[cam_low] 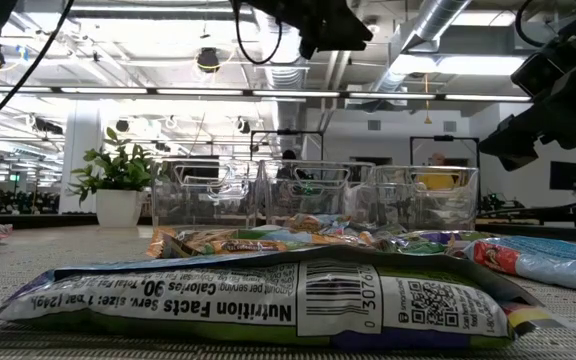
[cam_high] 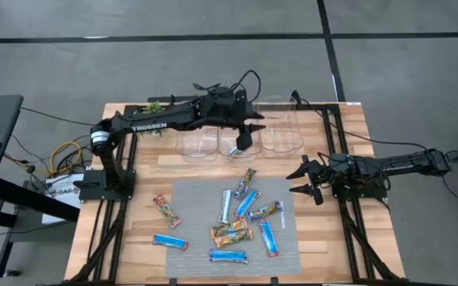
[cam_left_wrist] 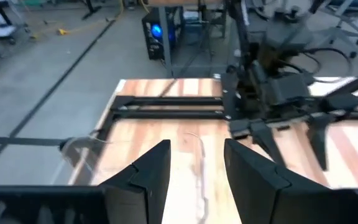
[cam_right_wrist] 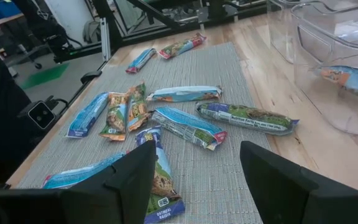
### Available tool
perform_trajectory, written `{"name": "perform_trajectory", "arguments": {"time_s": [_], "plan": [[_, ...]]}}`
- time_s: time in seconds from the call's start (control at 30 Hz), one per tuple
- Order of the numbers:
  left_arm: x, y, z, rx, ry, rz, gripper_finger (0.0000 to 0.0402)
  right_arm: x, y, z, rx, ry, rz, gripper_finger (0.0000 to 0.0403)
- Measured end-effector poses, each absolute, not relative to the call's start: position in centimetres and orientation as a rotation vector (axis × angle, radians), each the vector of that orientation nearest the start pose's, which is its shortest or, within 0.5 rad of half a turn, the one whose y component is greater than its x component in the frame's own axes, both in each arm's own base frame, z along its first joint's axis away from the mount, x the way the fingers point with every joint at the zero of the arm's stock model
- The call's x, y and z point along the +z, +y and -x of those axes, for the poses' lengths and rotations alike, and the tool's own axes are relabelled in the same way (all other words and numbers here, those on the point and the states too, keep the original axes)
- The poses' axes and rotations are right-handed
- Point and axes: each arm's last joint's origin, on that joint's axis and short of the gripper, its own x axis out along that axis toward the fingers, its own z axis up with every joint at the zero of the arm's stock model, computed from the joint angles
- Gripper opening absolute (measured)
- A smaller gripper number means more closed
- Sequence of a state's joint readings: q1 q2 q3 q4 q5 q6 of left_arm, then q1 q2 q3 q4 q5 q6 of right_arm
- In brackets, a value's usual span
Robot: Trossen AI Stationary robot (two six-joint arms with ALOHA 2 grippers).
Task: Pick and place Granola Bars by type
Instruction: Put the red granola bar into the left transparent bin
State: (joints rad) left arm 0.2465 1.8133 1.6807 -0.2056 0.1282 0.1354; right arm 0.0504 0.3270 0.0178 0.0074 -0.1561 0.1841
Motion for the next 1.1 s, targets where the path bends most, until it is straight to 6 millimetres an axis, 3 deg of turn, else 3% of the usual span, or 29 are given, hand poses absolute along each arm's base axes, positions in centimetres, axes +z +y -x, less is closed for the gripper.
{"name": "perform_trajectory", "arguments": {"time_s": [0.17, 0.3, 0.83, 1.1], "plan": [[34.9, 8.7, -40.1, 0.066, 0.308, -0.076, 0.0144, 14.2, 1.0, -11.3, 0.176, 0.320, -0.198, 0.0226], [32.5, 7.0, -37.4, 0.071, 0.236, -0.052, 0.0144, 14.2, 1.0, -11.3, 0.177, 0.320, -0.198, 0.0226], [22.1, -1.3, -22.0, -0.064, 0.386, 0.356, 0.0144, 14.2, 1.0, -11.3, 0.177, 0.319, -0.198, 0.0226], [20.5, -4.0, -17.2, -0.198, 0.406, 0.495, 0.0144, 14.2, 1.0, -11.3, 0.177, 0.320, -0.198, 0.0226]]}}
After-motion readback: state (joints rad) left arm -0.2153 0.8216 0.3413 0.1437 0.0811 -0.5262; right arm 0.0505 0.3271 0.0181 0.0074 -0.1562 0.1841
